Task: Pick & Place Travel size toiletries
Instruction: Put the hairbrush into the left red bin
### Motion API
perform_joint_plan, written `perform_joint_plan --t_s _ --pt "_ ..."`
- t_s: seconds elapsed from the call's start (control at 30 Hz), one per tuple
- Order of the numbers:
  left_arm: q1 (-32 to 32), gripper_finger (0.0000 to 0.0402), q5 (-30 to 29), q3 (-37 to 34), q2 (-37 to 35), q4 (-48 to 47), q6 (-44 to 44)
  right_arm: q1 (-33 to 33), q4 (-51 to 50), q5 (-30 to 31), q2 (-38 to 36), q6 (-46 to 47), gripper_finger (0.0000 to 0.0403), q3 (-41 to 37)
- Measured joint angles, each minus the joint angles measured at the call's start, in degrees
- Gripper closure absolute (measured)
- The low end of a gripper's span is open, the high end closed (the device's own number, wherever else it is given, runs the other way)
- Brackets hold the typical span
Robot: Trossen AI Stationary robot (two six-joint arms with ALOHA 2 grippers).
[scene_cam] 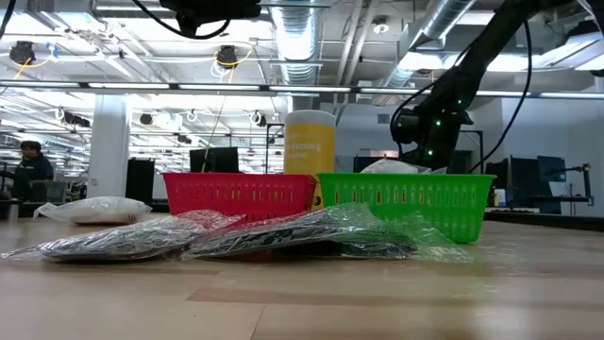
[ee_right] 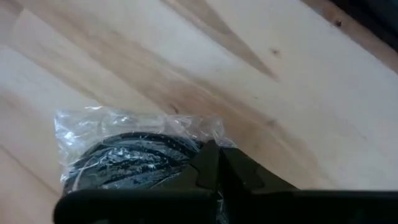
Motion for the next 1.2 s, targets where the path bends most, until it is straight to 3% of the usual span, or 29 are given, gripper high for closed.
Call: perform_joint_plan --t_s 0.53,0.9,1.2 --pt "0.02 0.03 -0.02 0.0 0.0 -0.01 -0.45 3.63 -3.12 -0.15 -13.42 0.0 0.0403 0.44" --pt "0.02 0.03 -0.01 0.0 0.0 0.22 -4.97 11.88 -5.24 -0.01 -27.29 1.45 0.0403 0.5" --pt "0.04 0.03 0.0 0.04 0.56 1.64 -8.85 20.63 -3.59 1.34 -32.89 2.66 0.0403 0.52"
